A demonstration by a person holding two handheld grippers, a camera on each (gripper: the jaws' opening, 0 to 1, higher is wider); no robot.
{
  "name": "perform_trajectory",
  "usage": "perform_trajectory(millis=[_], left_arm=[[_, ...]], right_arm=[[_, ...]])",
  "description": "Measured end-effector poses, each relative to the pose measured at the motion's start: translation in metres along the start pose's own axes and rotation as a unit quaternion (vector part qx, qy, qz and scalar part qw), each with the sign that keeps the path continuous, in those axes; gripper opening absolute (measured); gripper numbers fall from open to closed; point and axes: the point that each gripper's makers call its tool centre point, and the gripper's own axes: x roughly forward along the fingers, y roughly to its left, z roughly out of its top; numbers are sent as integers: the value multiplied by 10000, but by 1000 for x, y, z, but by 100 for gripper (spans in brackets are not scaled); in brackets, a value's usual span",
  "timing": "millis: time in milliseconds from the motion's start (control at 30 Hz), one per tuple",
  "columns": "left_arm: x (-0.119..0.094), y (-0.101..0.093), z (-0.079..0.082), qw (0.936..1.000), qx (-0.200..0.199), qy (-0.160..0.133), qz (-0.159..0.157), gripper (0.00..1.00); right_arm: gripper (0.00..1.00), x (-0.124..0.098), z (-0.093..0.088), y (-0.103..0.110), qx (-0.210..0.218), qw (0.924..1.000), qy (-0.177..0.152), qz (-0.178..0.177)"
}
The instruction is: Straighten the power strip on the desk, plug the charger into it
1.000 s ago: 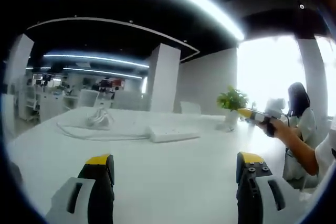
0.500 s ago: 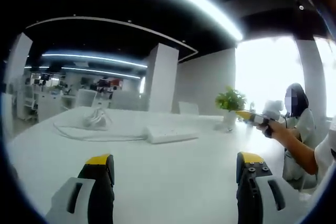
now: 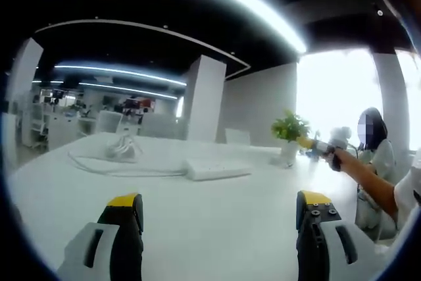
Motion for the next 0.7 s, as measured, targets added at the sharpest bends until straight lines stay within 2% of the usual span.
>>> perform_trajectory(millis=[100, 267, 433, 700], left_arm=[[0, 0, 1, 10000, -1, -7, -7, 99], [1, 1, 1, 10000, -6, -3, 19, 99], [4, 0, 0, 10000, -1, 15, 8, 99], [8, -3, 1, 10000, 5, 19, -36, 99]], right_arm=[[100, 3, -7, -9, -46, 9997, 222, -77], [100, 6, -11, -20, -15, 9992, 362, -145], [100, 10, -10, -36, -7, 9989, 329, -324], [100, 25, -7, -55, -447, 9974, 387, -418]])
